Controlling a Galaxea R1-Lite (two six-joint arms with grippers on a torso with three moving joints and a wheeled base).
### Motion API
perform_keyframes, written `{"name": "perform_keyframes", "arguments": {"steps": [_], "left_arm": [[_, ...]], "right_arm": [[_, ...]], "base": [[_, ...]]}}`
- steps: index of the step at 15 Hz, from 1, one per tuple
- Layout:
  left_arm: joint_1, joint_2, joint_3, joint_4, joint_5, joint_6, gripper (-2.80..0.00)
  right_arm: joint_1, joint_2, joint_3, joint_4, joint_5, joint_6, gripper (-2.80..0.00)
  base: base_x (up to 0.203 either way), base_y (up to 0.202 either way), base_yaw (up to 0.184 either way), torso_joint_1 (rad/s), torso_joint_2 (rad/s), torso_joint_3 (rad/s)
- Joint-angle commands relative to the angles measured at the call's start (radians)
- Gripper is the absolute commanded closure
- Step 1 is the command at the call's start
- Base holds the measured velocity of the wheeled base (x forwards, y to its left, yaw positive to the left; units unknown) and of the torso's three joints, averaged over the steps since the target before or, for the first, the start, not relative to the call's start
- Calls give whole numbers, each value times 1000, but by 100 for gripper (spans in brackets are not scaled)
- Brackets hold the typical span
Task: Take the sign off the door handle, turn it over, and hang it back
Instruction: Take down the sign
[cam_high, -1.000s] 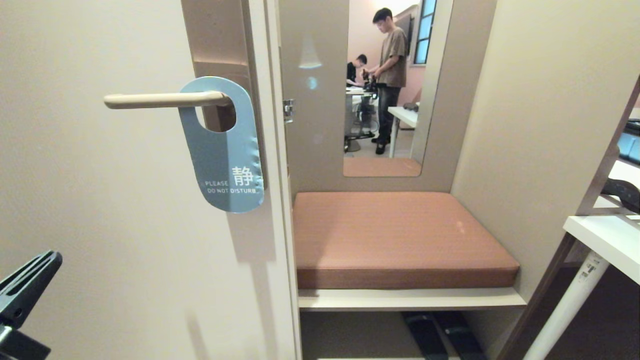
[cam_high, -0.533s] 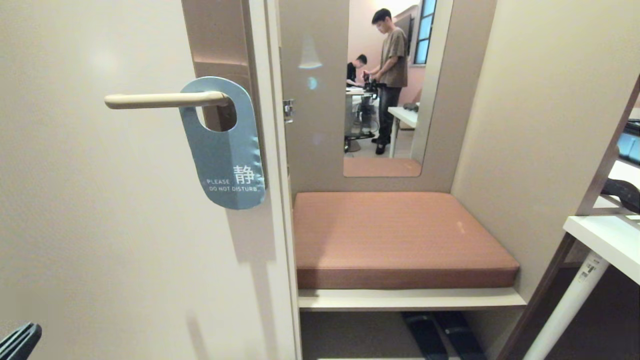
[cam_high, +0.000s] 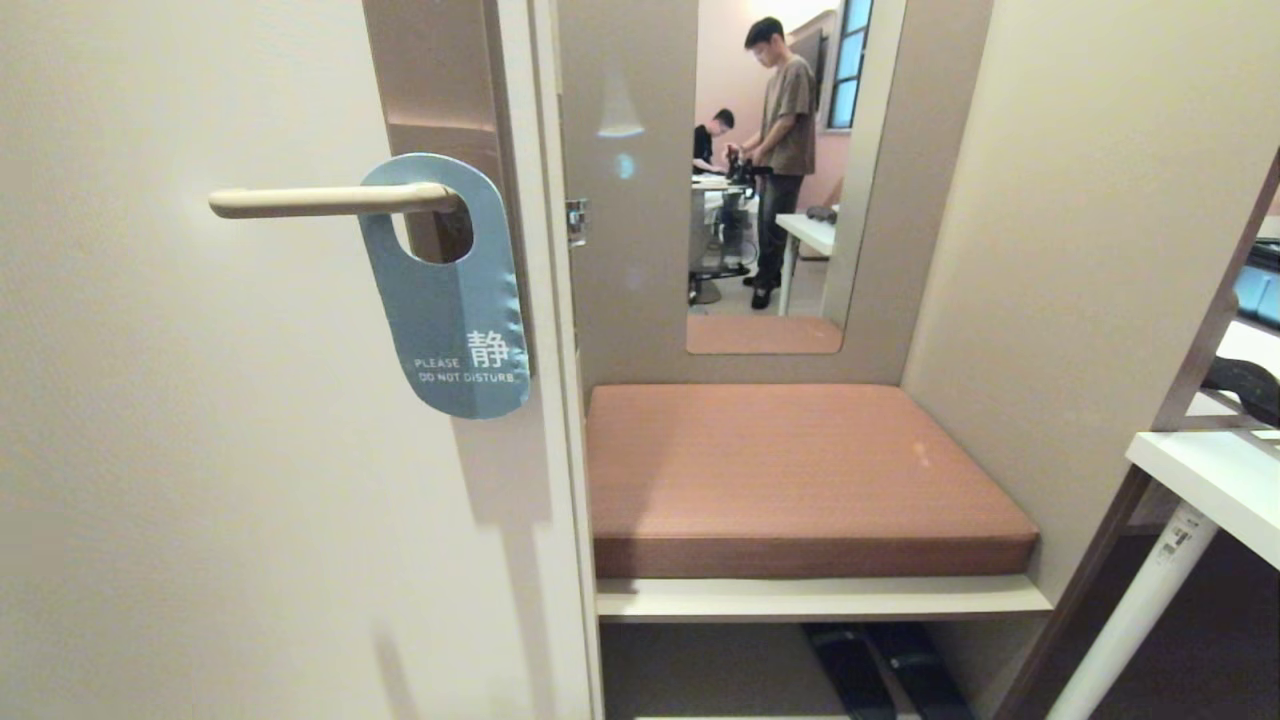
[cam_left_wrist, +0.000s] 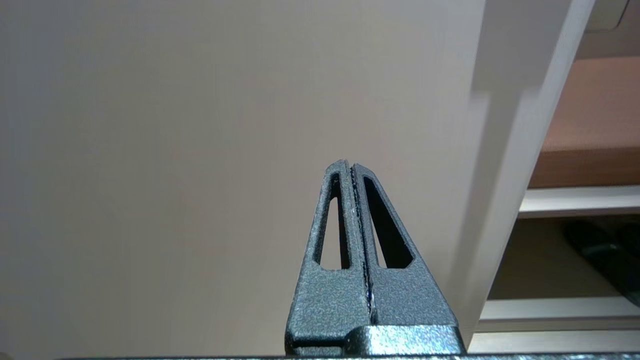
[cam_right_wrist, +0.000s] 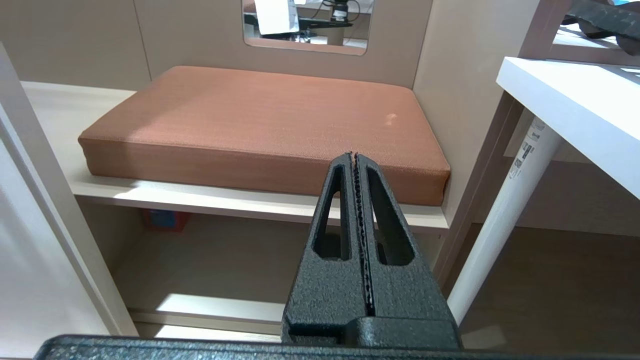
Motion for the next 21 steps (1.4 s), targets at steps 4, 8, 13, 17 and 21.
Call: {"name": "perform_keyframes", "arguments": {"steps": [4, 8, 13, 17, 21], "left_arm": [[-6, -133, 0, 105, 0, -4, 0], [-6, -133, 0, 105, -1, -1, 0], [-6, -133, 0, 105, 0, -4, 0], [-6, -133, 0, 105, 1, 1, 0], [-6, -133, 0, 103, 1, -5, 0]], "right_arm": [[0, 0, 0, 0, 1, -1, 0], [2, 0, 0, 0, 1, -2, 0], [1, 0, 0, 0, 1, -1, 0], [0, 0, 0, 0, 1, -1, 0], [0, 0, 0, 0, 1, -2, 0]], "base": [[0, 0, 0, 0, 0, 0], [0, 0, 0, 0, 0, 0], [0, 0, 0, 0, 0, 0], [0, 0, 0, 0, 0, 0], [0, 0, 0, 0, 0, 0]]}}
